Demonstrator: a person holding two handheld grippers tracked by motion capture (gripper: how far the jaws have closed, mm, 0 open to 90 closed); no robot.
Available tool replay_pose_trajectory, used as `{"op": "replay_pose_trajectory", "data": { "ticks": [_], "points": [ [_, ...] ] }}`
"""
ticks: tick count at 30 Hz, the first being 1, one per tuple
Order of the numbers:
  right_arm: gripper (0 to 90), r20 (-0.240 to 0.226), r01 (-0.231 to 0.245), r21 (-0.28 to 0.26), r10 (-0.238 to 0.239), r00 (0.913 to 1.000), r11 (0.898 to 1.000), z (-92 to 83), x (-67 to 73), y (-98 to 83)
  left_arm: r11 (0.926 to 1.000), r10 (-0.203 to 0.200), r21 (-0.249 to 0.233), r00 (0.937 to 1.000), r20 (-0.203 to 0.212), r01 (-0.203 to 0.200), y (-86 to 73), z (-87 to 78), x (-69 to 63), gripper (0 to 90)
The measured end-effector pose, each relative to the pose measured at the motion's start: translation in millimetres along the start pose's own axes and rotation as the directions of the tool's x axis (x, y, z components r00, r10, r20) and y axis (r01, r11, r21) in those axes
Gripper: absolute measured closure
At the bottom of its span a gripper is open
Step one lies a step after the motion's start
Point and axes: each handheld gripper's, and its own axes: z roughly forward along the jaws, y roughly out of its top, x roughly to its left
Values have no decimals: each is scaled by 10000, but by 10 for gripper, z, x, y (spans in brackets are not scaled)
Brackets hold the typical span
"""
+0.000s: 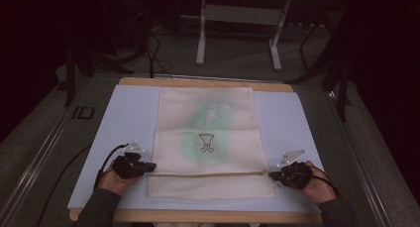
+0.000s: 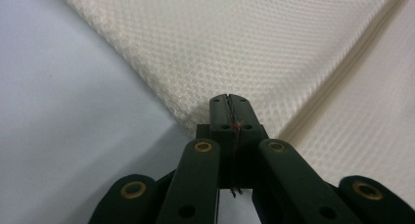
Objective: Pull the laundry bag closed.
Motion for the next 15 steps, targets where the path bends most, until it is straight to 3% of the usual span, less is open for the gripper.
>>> {"op": "replay_pose_trajectory", "data": {
  "ticks": [2,4,8,15],
  "points": [
    [900,88,-203,48,202,9998,9998,-10,-46,-63,10000,-4,-1,10000,0,4,0,0,-1,900],
    [900,-358,-655,-569,636,9973,9962,-87,-89,-198,10000,-81,-8,10000,55,81,1,0,9,900],
    [893,-351,-587,-765,562,9978,9953,-70,-26,-188,10000,16,19,9999,-167,-15,7,2,-25,900],
    [877,-607,-738,-1101,674,9959,9912,9,-38,-142,9998,-30,-210,10000,-44,29,-7,-21,-18,896]
  ]
}}
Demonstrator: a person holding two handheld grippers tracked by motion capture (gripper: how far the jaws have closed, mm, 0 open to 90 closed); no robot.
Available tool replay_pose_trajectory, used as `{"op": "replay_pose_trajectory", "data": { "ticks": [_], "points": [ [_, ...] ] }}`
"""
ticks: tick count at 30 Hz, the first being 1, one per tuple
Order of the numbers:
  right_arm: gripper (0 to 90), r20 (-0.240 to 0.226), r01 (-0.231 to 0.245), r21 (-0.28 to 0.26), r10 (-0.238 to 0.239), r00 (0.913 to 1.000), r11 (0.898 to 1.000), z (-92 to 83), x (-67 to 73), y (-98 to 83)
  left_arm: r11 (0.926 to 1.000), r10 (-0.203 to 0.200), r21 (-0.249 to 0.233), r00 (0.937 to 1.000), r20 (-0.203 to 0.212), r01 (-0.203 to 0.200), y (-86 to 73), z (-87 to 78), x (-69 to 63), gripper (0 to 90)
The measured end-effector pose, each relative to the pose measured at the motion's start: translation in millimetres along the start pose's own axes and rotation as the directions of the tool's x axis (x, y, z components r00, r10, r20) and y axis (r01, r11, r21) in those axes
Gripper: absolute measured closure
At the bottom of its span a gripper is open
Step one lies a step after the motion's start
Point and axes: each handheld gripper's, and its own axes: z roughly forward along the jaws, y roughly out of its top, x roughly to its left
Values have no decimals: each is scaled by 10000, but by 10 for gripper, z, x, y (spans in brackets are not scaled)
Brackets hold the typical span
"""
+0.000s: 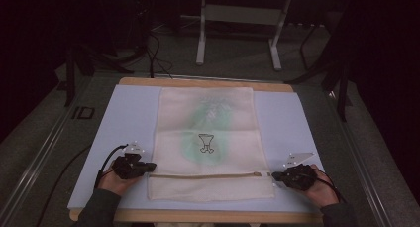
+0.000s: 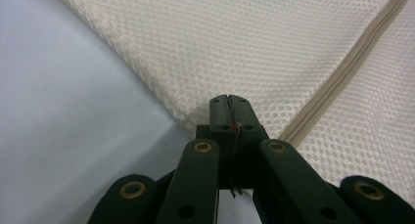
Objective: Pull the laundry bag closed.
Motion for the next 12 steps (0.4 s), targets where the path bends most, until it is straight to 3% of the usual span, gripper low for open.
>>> {"op": "replay_pose_trajectory", "data": {
  "ticks": [6,10,12],
  "points": [
    [858,3,-74,-505,74,10000,9987,-32,1,7,9952,-243,-945,9997,-61,236,-11,-138,34,891],
    [844,167,-133,-817,147,9998,9966,-61,-4,-5,9919,-536,-1178,9976,-429,483,-25,-169,74,886],
    [837,238,-238,-1014,263,9994,9946,-78,-17,-13,9923,-601,-1135,9946,-843,503,-33,-169,90,873]
  ]
}}
